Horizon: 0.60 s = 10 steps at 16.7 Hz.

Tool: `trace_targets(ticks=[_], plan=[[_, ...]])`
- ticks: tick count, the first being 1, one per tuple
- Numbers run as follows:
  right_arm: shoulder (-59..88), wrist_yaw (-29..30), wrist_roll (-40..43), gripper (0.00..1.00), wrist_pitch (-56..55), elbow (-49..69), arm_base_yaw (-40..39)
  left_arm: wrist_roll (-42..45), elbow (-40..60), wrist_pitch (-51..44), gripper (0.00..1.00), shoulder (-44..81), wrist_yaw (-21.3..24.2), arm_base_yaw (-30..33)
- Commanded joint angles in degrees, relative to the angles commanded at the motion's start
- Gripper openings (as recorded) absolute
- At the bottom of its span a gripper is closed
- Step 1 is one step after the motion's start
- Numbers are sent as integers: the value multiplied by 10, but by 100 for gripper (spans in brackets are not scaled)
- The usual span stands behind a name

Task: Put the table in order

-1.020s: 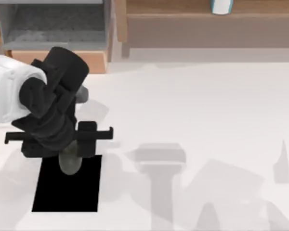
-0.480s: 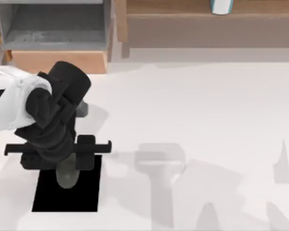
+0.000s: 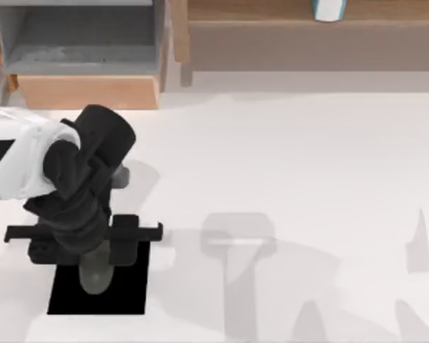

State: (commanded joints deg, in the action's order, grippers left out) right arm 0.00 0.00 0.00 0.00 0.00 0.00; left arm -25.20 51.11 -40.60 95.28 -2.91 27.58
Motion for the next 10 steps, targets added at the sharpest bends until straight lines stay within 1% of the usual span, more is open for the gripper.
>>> trace_targets(ticks=[10], plan=[[0,0,0,100,0,0,0,0,0,0,83,0,0,0]])
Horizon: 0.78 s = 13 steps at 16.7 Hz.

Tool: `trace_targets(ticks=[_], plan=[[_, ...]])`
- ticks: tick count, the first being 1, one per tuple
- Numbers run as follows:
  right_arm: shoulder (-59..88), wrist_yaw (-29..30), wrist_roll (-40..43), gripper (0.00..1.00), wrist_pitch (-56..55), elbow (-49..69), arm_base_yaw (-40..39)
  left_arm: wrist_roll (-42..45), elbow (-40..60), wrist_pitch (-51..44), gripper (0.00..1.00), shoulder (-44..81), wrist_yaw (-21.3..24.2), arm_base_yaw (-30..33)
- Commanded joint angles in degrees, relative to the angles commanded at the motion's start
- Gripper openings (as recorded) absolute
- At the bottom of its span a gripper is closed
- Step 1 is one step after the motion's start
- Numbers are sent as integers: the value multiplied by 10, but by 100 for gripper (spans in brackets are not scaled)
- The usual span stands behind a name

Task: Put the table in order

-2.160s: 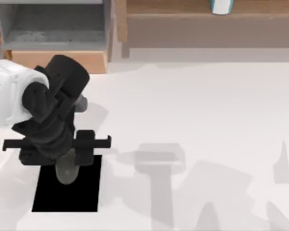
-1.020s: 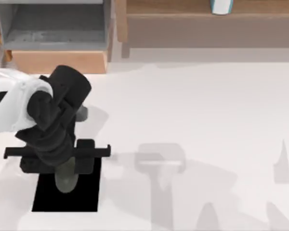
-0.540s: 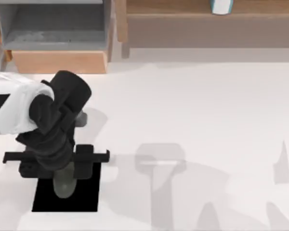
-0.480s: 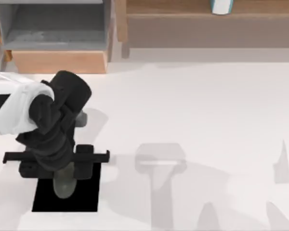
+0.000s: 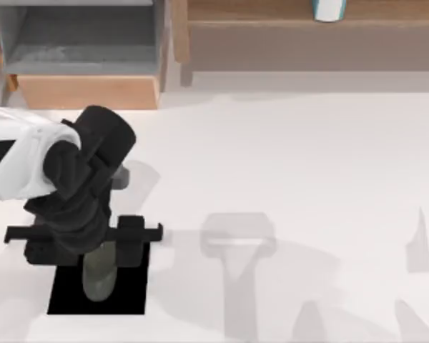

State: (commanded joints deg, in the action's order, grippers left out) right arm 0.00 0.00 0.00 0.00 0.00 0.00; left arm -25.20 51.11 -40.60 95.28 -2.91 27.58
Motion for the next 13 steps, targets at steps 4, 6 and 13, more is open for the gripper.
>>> trace_targets(ticks=[4,6,13], plan=[[0,0,0,100,0,0,0,0,0,0,100,0,0,0],[0,0,0,100,0,0,0,0,0,0,100,0,0,0],[0,0,0,100,0,0,0,4,0,6,100,-2,5,-1]])
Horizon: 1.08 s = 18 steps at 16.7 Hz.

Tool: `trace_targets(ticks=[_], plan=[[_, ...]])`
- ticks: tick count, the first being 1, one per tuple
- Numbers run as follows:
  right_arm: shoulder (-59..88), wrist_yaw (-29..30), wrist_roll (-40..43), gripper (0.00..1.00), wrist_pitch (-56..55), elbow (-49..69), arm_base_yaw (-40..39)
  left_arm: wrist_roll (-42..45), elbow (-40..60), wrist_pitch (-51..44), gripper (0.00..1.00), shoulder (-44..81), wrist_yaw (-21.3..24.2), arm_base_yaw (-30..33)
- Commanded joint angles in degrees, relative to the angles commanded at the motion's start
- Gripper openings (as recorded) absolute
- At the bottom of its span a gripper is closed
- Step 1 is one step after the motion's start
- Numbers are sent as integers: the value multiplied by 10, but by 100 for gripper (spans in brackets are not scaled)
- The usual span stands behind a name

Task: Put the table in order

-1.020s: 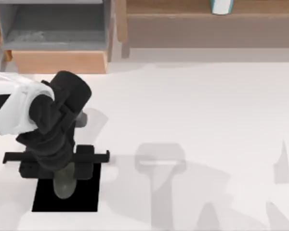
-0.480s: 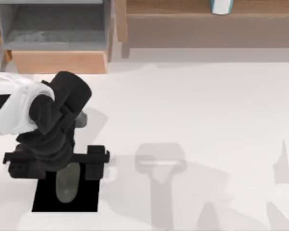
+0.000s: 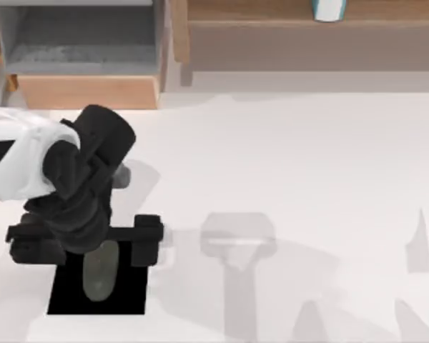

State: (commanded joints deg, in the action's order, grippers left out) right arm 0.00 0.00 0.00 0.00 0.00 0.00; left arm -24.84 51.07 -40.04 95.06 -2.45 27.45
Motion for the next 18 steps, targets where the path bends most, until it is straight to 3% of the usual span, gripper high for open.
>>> trace_targets(ticks=[3,7,14,18], plan=[[0,0,0,100,0,0,0,39,-12,52,100,-12,41,-13],[0,0,0,100,0,0,0,168,-58,201,100,-32,142,-65],[0,0,0,100,0,0,0,549,-186,643,100,-31,357,-248],[0,0,0,100,0,0,0,793,-253,911,100,11,440,-395]])
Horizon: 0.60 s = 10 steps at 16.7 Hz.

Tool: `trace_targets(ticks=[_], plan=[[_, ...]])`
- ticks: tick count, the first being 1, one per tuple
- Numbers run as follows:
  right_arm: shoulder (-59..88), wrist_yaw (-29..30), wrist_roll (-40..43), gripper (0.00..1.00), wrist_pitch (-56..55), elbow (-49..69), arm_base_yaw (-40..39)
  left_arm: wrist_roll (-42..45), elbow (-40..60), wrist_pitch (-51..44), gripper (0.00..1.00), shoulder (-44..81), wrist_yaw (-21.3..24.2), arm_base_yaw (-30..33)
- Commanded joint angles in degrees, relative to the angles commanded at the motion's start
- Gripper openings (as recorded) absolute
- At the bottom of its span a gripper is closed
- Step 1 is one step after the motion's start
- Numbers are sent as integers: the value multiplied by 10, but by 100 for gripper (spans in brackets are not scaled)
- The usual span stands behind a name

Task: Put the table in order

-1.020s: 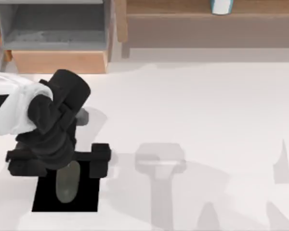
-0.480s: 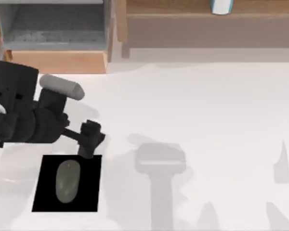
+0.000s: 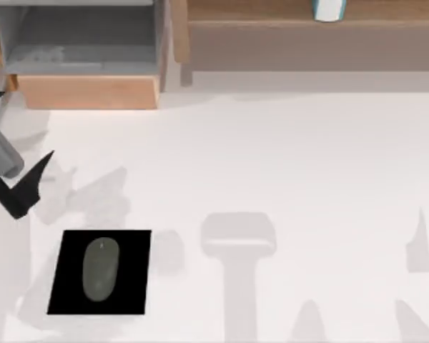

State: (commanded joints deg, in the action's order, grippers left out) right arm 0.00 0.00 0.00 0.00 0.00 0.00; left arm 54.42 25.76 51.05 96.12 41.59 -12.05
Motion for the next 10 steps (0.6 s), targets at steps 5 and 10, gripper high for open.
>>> trace_targets(ticks=[5,10], plan=[[0,0,0,100,0,0,0,248,-43,252,100,93,39,-185],[0,0,0,100,0,0,0,363,-10,367,100,175,22,-287]])
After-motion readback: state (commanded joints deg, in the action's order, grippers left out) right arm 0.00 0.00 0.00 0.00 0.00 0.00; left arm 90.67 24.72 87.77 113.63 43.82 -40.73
